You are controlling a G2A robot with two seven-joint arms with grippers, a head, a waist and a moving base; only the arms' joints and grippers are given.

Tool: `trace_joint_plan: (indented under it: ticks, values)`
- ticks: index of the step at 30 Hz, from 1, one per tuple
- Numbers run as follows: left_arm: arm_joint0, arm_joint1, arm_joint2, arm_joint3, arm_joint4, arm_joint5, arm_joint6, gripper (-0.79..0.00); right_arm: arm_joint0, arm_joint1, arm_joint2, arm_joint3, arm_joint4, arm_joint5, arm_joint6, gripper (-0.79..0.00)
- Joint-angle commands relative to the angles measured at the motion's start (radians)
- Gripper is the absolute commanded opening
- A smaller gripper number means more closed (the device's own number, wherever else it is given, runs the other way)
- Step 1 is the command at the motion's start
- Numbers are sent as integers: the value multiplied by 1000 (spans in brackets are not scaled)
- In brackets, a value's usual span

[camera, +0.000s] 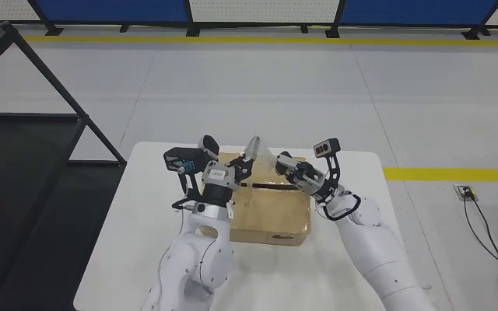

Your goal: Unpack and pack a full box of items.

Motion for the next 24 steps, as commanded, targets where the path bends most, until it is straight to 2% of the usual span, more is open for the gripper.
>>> trace_joint_plan:
  ticks: [1,14,24]
  values:
    - [-1,-1,-4,-1,-4,3,1,0,-2,2,9,0,4,-3,7,-785]
    - [8,-5,-3,31,65,9,17,0,-33,19,80,-64,42,16,29,-785]
    - [61,-3,-27,37,64,-18,31,0,-68,44,153,-216,-21,64,-18,-785]
